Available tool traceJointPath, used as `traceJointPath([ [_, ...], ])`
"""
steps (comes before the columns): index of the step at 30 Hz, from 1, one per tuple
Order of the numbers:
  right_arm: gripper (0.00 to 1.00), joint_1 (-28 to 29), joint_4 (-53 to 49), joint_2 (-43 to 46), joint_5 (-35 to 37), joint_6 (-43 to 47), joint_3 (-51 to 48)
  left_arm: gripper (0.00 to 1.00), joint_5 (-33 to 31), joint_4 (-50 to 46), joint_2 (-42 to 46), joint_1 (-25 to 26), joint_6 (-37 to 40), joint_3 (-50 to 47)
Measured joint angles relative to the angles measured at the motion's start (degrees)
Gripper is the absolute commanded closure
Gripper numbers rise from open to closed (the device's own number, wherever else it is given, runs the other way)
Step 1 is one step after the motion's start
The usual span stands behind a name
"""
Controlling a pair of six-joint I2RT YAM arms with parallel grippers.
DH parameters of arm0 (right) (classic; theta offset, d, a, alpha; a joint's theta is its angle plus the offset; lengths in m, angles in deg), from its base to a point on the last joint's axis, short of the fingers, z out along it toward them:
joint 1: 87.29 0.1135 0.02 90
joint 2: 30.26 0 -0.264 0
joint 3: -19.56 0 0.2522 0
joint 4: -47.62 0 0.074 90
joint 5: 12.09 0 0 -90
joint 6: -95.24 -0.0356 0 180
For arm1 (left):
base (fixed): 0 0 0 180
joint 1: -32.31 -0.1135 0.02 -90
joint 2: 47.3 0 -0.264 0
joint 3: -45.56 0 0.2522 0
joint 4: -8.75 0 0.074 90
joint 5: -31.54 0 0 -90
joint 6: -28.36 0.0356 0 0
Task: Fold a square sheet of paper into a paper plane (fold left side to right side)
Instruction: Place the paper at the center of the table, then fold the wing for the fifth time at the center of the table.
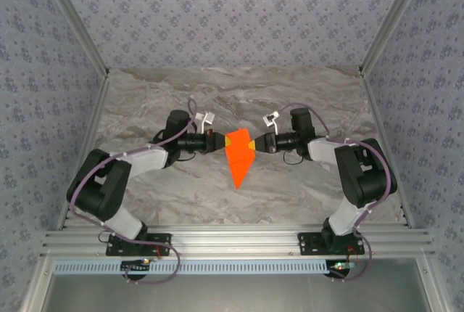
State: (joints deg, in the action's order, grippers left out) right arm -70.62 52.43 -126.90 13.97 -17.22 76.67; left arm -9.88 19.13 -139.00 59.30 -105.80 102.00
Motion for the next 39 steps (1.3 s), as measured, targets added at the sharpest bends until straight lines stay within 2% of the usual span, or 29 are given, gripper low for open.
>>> traceJointPath([
  [2, 1.0, 0.02, -2.56, 0.0, 1.68, -0.02, 0.09, 0.57, -0.72, -3.82, -2.25, -0.35, 2.54, 1.7],
  [4, 1.0, 0.15, -5.35, 0.02, 3.85, -0.24, 0.09, 0.45, -2.01, -7.91, -4.02, -0.74, 5.31, 3.8],
  [7, 1.0, 1.07, -9.77, 0.57, 8.2, -1.09, 0.09, 0.37, -5.07, -13.57, -4.35, -1.42, 9.4, 5.99],
  [10, 1.0, 1.79, -13.84, 0.98, 12.15, -2.97, 0.09, 0.36, -10.08, -18.99, -2.78, -1.75, 13.05, 6.99],
  [14, 0.99, 1.95, -17.73, 1.38, 16.2, -6.64, 0.46, 0.36, -17.33, -24.96, 5.68, -0.31, 17.03, 5.68],
  [16, 0.99, 2.14, -19.32, 1.77, 17.77, -8.31, 1.29, 0.36, -21.4, -27.78, 11.34, 3.28, 19.12, 5.01],
  [21, 0.99, 3.06, -22.38, 2.14, 20.26, -12.2, 4.66, 0.36, -30.67, -32.17, 19.43, 18.91, 21.31, 4.35],
  [24, 0.99, 3.56, -23.71, 2.14, 21.53, -14.25, 5.35, 0.36, -36.04, -34.56, 18.05, 26.01, 21.11, 4.35],
  [27, 0.99, 3.85, -24.76, 2.14, 22.45, -15.8, 5.35, 0.35, -41.0, -36.87, 13.88, 30.6, 20.57, 4.92],
  [39, 0.99, 4.37, -26.77, 1.81, 23.76, -19.02, 5.81, 0.34, -51.8, -43.76, -3.91, 35.3, 17.94, 18.23],
])
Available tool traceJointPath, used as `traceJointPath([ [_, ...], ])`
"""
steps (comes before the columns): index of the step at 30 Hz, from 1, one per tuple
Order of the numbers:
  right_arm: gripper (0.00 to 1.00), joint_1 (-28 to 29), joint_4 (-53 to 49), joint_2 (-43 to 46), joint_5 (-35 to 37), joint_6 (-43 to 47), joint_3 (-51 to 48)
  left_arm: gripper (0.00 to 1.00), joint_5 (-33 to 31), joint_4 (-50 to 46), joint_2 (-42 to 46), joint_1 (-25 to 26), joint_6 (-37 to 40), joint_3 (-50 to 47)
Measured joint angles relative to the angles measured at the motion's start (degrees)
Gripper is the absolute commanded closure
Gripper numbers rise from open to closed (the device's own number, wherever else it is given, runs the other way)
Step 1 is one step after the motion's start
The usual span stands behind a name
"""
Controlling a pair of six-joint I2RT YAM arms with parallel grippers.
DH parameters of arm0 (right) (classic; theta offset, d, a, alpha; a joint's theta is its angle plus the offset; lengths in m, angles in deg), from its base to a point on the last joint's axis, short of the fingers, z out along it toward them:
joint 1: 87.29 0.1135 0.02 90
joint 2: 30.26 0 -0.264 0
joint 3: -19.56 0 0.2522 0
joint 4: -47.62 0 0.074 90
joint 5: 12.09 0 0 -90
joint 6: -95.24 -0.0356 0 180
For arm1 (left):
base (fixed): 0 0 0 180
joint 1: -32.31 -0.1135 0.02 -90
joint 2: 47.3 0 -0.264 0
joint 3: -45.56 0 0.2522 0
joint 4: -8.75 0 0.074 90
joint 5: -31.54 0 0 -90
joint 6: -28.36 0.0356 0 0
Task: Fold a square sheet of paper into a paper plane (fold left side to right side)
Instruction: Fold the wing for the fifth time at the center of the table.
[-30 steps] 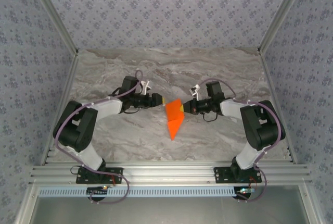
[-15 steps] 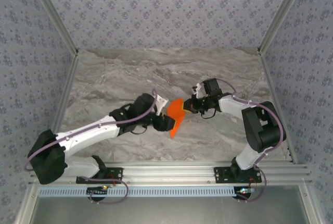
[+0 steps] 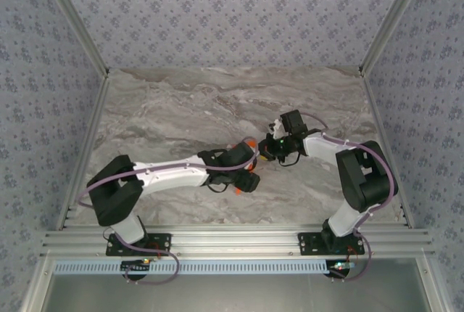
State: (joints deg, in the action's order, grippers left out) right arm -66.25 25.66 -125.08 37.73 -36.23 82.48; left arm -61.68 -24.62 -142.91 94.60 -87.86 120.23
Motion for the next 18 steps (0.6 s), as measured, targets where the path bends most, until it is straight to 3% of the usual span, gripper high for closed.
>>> traceJointPath([
  [8, 0.99, 0.11, -0.02, -1.09, 0.28, -0.92, 0.76, 0.36, -5.27, -4.04, -5.97, 1.25, -1.11, 4.24],
  [18, 0.99, 0.66, -0.26, -2.51, 0.44, -1.25, 1.2, 0.49, -9.99, -6.45, -9.97, 2.19, -2.4, 6.6],
])
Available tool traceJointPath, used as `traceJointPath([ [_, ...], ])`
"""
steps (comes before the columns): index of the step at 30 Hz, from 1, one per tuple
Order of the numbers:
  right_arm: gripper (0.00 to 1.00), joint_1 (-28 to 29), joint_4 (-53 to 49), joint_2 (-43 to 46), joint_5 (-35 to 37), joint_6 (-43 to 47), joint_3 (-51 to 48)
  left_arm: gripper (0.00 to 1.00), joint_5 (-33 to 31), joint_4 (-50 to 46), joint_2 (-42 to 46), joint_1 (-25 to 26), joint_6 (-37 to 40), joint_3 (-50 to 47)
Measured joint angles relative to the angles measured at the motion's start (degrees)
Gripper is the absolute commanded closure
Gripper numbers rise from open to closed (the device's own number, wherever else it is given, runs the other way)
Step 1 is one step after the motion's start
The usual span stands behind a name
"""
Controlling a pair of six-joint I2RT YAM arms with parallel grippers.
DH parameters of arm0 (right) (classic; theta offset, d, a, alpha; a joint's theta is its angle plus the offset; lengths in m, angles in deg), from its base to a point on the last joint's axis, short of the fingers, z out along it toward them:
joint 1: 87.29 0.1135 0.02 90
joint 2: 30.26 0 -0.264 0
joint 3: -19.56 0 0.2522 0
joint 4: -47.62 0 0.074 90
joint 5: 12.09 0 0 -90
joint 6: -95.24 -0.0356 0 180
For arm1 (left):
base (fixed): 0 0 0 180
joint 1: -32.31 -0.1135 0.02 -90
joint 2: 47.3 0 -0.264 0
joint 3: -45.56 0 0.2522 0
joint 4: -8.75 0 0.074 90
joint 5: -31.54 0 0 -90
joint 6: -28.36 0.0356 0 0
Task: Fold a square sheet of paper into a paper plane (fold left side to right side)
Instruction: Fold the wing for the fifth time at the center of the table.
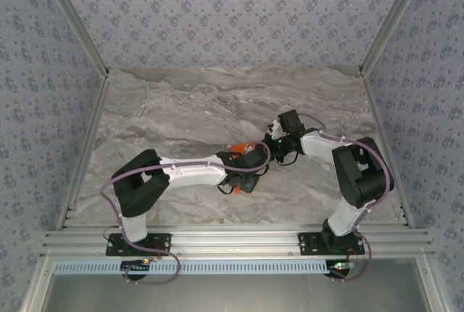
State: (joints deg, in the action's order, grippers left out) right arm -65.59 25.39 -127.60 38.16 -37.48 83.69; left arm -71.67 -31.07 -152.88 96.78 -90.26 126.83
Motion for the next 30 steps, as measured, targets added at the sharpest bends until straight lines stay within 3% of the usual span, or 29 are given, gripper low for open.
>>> traceJointPath([
  [22, 0.96, 0.37, -2.19, -1.2, 1.55, 0.46, 1.81, 0.86, -1.18, -1.16, -1.9, 0.48, 0.07, 1.84],
  [26, 0.88, 0.31, -3.02, -1.22, 1.66, 1.49, 2.32, 0.89, -1.16, -1.16, -1.9, 0.48, 0.07, 1.95],
  [30, 0.66, -0.55, -3.78, -0.24, 2.51, 3.17, 2.49, 0.91, -0.48, -1.11, -1.9, 0.42, 0.07, 1.99],
])
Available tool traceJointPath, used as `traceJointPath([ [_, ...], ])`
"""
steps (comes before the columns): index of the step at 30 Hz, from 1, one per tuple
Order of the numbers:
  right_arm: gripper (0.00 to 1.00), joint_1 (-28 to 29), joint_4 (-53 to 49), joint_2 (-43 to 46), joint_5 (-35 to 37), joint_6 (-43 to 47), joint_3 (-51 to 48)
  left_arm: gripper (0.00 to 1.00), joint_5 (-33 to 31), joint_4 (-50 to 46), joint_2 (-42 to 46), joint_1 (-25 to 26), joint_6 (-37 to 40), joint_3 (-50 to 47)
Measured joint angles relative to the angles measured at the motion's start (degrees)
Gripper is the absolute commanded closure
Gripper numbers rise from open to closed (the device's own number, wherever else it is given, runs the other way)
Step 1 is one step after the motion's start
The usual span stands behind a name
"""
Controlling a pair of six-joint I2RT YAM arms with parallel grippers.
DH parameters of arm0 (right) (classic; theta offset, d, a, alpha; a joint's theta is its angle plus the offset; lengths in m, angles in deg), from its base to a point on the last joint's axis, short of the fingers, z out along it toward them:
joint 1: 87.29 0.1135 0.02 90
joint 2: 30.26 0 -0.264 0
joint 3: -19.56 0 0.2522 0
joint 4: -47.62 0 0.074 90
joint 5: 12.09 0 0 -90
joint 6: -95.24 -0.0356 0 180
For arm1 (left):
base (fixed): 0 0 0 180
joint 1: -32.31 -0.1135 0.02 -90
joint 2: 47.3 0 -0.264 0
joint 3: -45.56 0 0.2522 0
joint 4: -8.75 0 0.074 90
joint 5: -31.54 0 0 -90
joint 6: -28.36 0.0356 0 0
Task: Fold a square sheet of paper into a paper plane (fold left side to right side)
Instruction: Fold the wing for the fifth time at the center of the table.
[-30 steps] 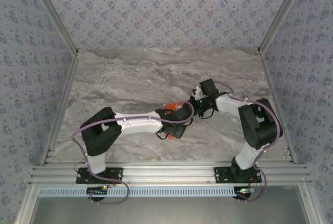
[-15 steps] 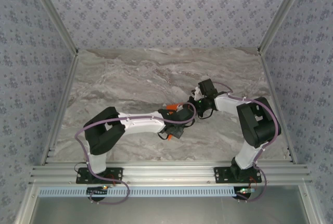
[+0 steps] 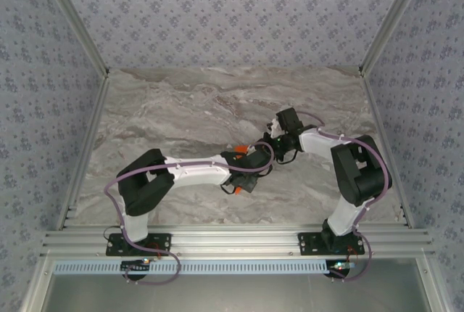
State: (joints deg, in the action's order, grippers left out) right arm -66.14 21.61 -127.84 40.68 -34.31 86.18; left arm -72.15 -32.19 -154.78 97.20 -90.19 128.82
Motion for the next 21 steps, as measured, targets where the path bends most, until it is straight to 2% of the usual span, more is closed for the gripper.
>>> traceJointPath([
  [6, 0.32, -5.01, 0.57, 10.16, 2.36, 2.16, -2.14, 0.92, 4.81, 1.53, 0.59, -1.77, 0.0, -0.04],
  [12, 0.17, -11.69, 4.5, 18.18, 1.57, 2.58, -8.46, 0.92, 12.72, 6.54, 2.4, -5.29, -0.68, -0.96],
  [15, 0.14, -13.03, 7.67, 18.18, 0.02, 1.22, -12.85, 0.92, 17.51, 10.23, 2.67, -7.15, -2.08, -2.51],
  [21, 0.19, -12.98, 12.79, 15.65, -2.4, -2.1, -15.63, 0.92, 26.1, 18.14, 2.73, -10.25, -6.05, -7.26],
])
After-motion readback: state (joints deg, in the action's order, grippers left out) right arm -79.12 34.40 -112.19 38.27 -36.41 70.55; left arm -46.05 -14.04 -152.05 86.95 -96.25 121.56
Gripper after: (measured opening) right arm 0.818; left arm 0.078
